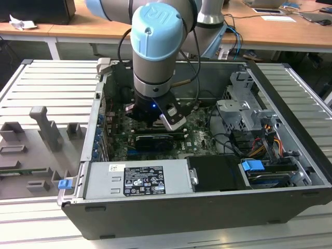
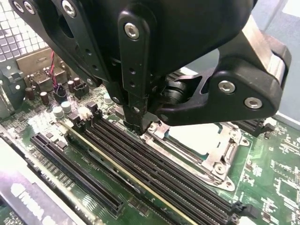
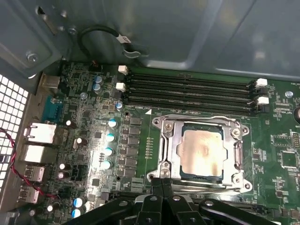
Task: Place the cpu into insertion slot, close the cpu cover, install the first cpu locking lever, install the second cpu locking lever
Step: 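Install the second cpu locking lever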
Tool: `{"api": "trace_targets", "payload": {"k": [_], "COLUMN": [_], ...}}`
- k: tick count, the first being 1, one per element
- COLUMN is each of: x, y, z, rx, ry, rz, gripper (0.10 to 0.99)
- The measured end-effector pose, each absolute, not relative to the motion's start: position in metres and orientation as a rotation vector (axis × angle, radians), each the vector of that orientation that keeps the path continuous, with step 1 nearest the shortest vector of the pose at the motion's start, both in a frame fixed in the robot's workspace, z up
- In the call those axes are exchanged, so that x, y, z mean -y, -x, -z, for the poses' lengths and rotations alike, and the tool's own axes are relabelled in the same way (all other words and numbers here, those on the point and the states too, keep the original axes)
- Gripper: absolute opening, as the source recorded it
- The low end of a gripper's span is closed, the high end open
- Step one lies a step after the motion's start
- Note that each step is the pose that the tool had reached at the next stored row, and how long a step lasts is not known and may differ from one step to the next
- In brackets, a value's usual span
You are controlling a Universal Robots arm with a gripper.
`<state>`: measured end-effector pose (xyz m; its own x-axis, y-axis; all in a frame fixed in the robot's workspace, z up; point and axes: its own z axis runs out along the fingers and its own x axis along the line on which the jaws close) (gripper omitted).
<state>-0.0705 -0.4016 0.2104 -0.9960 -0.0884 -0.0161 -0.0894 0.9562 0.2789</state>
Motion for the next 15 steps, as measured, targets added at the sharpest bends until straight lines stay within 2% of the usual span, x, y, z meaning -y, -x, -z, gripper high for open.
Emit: {"api": "trace_targets", "payload": {"k": [15], "x": [0.403], "y": [0.076], "z": [-0.194], "rx": [-3.087], "ry": [0.141], "rz": [-0.533], "gripper": [0.106]}}
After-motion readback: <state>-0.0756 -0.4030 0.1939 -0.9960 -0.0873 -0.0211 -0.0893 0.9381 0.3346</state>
